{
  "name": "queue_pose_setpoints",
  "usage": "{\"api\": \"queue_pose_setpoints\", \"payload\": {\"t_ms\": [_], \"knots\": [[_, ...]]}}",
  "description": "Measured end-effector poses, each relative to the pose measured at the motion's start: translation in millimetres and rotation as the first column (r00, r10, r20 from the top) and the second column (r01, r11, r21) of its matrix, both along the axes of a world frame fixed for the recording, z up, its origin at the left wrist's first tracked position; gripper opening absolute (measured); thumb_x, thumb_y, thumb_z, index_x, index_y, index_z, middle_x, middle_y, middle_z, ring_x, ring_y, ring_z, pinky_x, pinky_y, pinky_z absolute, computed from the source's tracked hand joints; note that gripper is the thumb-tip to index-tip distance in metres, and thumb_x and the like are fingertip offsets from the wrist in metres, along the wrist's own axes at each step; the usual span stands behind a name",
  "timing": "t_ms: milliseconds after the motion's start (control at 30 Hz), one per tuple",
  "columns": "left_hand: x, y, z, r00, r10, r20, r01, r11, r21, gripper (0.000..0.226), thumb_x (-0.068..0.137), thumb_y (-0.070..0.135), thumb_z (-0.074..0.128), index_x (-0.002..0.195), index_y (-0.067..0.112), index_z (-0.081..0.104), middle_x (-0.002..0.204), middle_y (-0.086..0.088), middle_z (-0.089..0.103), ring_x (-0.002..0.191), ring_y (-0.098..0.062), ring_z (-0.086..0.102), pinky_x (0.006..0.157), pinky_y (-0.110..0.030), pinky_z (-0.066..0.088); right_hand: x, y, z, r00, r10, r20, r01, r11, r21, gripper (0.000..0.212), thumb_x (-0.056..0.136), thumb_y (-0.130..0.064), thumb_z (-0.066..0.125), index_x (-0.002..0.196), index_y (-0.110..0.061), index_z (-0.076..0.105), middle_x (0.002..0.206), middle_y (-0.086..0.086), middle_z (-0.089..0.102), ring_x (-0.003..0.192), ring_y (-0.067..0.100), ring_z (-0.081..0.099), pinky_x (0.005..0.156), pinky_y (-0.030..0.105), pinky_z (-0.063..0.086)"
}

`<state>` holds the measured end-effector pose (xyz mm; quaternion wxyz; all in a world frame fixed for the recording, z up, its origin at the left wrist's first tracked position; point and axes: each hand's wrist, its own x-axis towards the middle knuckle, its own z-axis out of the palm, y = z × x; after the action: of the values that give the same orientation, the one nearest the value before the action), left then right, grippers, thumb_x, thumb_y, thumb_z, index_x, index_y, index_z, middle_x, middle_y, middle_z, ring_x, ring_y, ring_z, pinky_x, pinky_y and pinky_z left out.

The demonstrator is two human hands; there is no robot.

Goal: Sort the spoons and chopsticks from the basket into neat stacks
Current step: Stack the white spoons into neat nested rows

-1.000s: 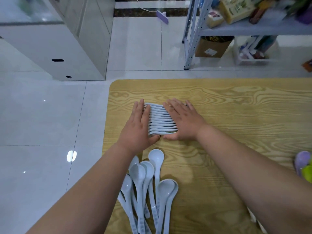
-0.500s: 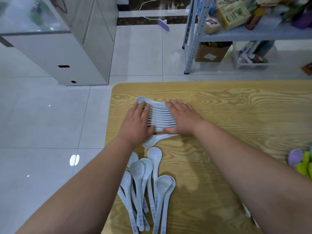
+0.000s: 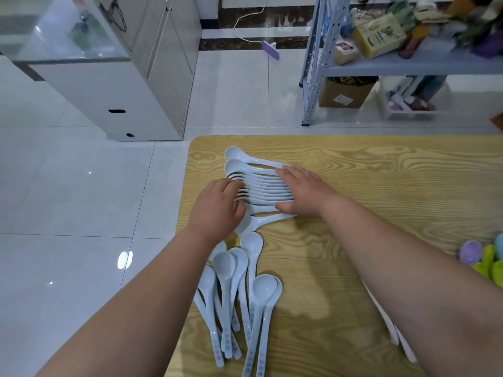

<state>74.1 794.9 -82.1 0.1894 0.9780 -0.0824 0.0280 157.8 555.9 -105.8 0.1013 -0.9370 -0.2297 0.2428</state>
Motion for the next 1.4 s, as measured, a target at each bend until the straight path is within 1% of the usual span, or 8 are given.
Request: {"api": "queue_pose_setpoints", "payload": {"t_ms": [200, 333, 633, 733, 933, 1167, 1267, 1400], "knots": [[-71.8, 6.2, 14.2, 0.99, 0.123, -0.062, -0.129, 0.986, -0.105, 0.031, 0.09, 0.019, 0.063, 0.12, 0.021, 0.065, 0.107, 0.003, 0.065, 0.097, -0.016, 0.059, 0.073, -0.028, 0.045, -52.6, -6.5, 29.1, 0.996, -0.003, 0.095, -0.011, 0.989, 0.145, 0.061, 0.094, -0.042, 0.059, 0.148, -0.02, 0.044, 0.156, 0.004, 0.036, 0.146, 0.023, 0.029, 0.119, 0.041, 0.026], [-143.8, 21.1, 2.7, 0.93, 0.293, -0.222, -0.323, 0.939, -0.117, 0.03, 0.089, 0.025, 0.061, 0.119, 0.026, 0.062, 0.105, 0.01, 0.059, 0.093, -0.012, 0.06, 0.074, -0.032, 0.05, -139.6, 0.1, 30.4, 0.998, -0.06, 0.015, 0.054, 0.962, 0.267, 0.045, 0.093, -0.036, 0.059, 0.134, -0.016, 0.057, 0.131, 0.003, 0.052, 0.12, 0.024, 0.053, 0.091, 0.04, 0.05], [-176.2, 44.1, -14.9, 0.707, 0.538, -0.458, -0.669, 0.719, -0.188, 0.05, 0.082, 0.025, 0.069, 0.129, 0.019, 0.054, 0.116, -0.003, 0.056, 0.097, -0.025, 0.063, 0.082, -0.04, 0.055, -263.1, 31.7, 20.7, 0.859, -0.385, -0.339, 0.446, 0.886, 0.123, 0.099, 0.088, -0.061, 0.062, 0.158, -0.025, 0.001, 0.155, 0.002, 0.036, 0.128, 0.024, 0.051, 0.092, 0.038, 0.052], [-164.7, 48.3, -14.0, 0.717, 0.474, -0.511, -0.623, 0.764, -0.167, 0.037, 0.08, 0.028, 0.069, 0.116, 0.022, 0.062, 0.097, 0.003, 0.063, 0.086, -0.019, 0.064, 0.069, -0.03, 0.05, -270.2, 54.1, 19.2, 0.813, -0.485, -0.323, 0.518, 0.855, 0.019, 0.113, 0.086, -0.061, 0.065, 0.158, -0.023, -0.014, 0.156, 0.004, 0.036, 0.124, 0.025, 0.056, 0.085, 0.036, 0.052], [-143.5, 55.1, -21.9, 0.834, 0.316, -0.452, -0.373, 0.927, -0.04, 0.02, 0.088, 0.03, 0.06, 0.104, 0.018, 0.061, 0.105, -0.002, 0.057, 0.088, -0.025, 0.059, 0.072, -0.038, 0.051, -277.2, 82.9, 14.6, 0.657, -0.675, -0.335, 0.703, 0.71, -0.051, 0.103, 0.093, -0.032, 0.06, 0.154, -0.035, -0.024, 0.131, 0.011, 0.053, 0.096, 0.026, 0.064, 0.079, 0.039, 0.056], [-145.2, 60.5, -18.4, 0.89, 0.184, -0.417, -0.246, 0.964, -0.099, 0.003, 0.09, 0.017, 0.053, 0.088, 0.015, 0.051, 0.09, -0.007, 0.058, 0.074, -0.025, 0.054, 0.056, -0.031, 0.034, -290.2, 72.1, 13.5, 0.552, -0.779, -0.297, 0.819, 0.573, 0.02, 0.069, 0.096, -0.019, 0.052, 0.157, -0.025, 0.019, 0.131, 0.011, 0.052, 0.108, 0.029, 0.058, 0.083, 0.035, 0.05], [-155.6, 65.0, -6.8, 0.899, 0.192, -0.393, -0.325, 0.894, -0.309, 0.005, 0.087, 0.016, 0.058, 0.086, 0.015, 0.053, 0.08, -0.006, 0.058, 0.067, -0.022, 0.053, 0.052, -0.029, 0.032, -300.1, 65.3, 13.3, 0.574, -0.776, -0.263, 0.818, 0.562, 0.124, 0.036, 0.093, -0.012, 0.044, 0.126, -0.022, 0.054, 0.114, 0.009, 0.057, 0.096, 0.024, 0.055, 0.079, 0.035, 0.048], [-174.0, 70.7, 18.3, 0.893, 0.227, -0.388, -0.4, 0.796, -0.454, 0.007, 0.084, 0.018, 0.063, 0.083, 0.016, 0.056, 0.069, 0.0, 0.056, 0.061, -0.017, 0.051, 0.055, -0.029, 0.039, -311.5, 65.1, 37.8, 0.683, -0.663, -0.308, 0.729, 0.59, 0.347, 0.025, 0.095, -0.016, 0.046, 0.111, -0.023, 0.064, 0.089, -0.007, 0.056, 0.086, 0.017, 0.051, 0.065, 0.026, 0.036]]}}
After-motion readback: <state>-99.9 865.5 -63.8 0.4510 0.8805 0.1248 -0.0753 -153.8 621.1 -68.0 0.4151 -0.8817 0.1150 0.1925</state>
